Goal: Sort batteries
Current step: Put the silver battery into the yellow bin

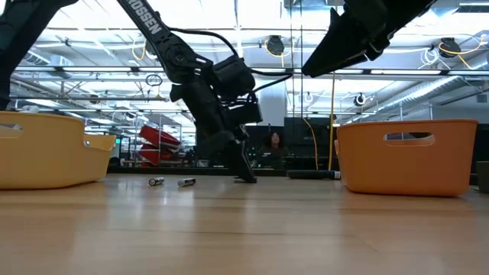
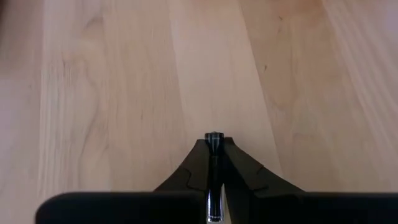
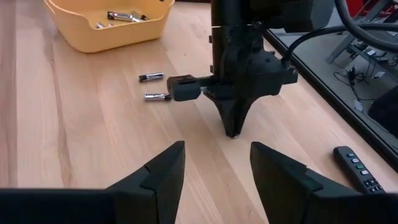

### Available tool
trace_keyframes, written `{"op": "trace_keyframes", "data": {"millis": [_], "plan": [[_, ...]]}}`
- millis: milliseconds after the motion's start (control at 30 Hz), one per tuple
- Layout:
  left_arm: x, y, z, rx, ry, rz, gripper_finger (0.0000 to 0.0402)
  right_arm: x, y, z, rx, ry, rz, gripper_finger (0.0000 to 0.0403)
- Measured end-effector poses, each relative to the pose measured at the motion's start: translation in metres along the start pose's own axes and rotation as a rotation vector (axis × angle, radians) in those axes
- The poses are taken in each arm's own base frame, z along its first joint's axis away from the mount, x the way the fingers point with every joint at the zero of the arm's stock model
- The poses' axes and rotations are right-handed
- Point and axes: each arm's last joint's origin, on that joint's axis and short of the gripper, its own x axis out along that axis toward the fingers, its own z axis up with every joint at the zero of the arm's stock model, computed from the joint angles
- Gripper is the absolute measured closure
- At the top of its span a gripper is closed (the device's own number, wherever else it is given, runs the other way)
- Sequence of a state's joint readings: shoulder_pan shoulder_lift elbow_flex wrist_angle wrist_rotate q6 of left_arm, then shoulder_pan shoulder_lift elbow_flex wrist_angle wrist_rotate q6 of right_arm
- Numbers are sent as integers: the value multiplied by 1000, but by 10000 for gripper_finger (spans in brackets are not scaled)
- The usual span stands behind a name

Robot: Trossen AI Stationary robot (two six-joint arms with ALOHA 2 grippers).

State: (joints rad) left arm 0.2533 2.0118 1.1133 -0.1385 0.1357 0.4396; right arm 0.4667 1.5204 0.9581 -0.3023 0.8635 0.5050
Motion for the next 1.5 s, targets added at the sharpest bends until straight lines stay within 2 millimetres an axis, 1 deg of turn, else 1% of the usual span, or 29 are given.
{"op": "trace_keyframes", "data": {"millis": [133, 400, 467, 533, 633, 733, 800, 900, 1000, 1067, 1133, 1200, 1300, 1400, 1500], "plan": [[-14, -4, 6, 11, 2, 31, 375, 0, 0, 0, -5, 1, 0, 229], [-57, -8, 12, 0, 29, 24, 375, 0, 0, 0, -27, 1, -1, 229], [-64, -12, 12, -9, 45, 14, 375, 0, 0, 0, -31, 2, -1, 229], [-76, -18, 14, -36, 55, -2, 375, 0, 0, -1, -35, 4, -2, 229], [-95, -34, 13, -82, 81, -95, 375, -2, 1, -2, -23, 8, 2, 229], [-107, -59, 3, -109, 99, -143, 375, -6, 5, -5, -1, -1, 17, 229], [-114, -75, -4, -108, 77, -158, 375, -7, 6, -10, 18, -21, 5, 229], [-120, -96, -25, -160, 97, -181, 375, -5, 9, -18, 55, -63, -4, 229], [-131, -111, -45, -233, 96, -176, 375, -1, 10, -28, 69, -73, 2, 229], [-140, -119, -57, -279, 87, -149, 375, 1, 9, -33, 78, -76, 5, 229], [-150, -126, -66, -319, 65, -125, 375, 1, 9, -35, 91, -83, 11, 229], [-161, -131, -71, -349, 14, -118, 375, 0, 10, -35, 94, -87, 16, 229], [-174, -136, -82, -391, -2, -93, 375, 0, 10, -33, 100, -94, 20, 229], [-180, -138, -93, -436, -11, -64, 375, 0, 11, -31, 96, -108, 28, 229], [-176, -140, -105, -493, 8, -56, 375, 0, 11, -31, 91, -107, 27, 229]]}}
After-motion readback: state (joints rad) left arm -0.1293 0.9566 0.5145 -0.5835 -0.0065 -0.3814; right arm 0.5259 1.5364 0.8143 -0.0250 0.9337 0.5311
